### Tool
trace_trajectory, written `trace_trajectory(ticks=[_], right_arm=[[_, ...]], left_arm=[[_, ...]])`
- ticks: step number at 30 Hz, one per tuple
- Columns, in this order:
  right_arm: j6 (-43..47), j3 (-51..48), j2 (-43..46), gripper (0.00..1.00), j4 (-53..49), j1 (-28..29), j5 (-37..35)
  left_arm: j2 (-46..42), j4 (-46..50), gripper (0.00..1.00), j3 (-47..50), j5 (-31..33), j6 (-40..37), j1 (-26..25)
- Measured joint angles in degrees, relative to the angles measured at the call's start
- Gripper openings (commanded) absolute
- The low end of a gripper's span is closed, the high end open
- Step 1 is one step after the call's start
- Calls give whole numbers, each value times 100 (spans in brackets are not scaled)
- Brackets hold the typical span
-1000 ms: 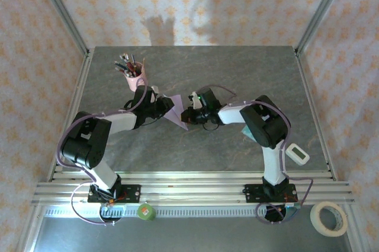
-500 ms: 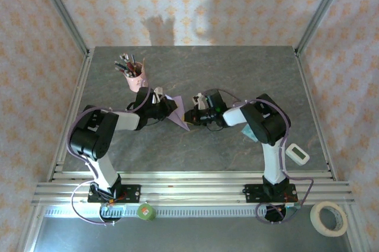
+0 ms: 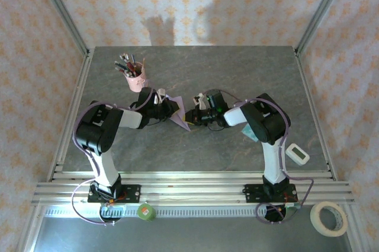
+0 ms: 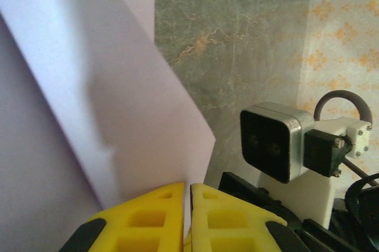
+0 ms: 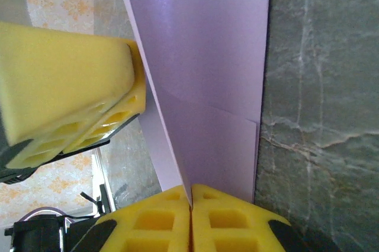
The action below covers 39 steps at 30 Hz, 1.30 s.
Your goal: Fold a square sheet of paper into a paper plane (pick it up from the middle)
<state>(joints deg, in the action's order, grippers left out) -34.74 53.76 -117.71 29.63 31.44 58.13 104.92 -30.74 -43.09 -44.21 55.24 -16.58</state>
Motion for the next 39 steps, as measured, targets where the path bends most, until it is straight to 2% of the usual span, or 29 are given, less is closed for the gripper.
trace_trajectory(ticks=[8, 15, 20, 29, 39], right_arm=[[0, 0, -2, 9, 0, 0, 7], [7, 15, 20, 18, 2, -7, 90], [210, 31, 170, 21, -378, -7, 55], [691, 13, 461, 21, -1196, -11, -144], [960, 11, 476, 16, -1340, -9, -243]], left_arm=[[98, -37, 12, -57, -59, 0, -59], [227, -9, 12, -85, -57, 0, -68], [229, 2, 11, -85, -57, -2, -68], [229, 4, 11, -85, -37, -2, -68], [232, 9, 11, -85, -37, 0, -68]])
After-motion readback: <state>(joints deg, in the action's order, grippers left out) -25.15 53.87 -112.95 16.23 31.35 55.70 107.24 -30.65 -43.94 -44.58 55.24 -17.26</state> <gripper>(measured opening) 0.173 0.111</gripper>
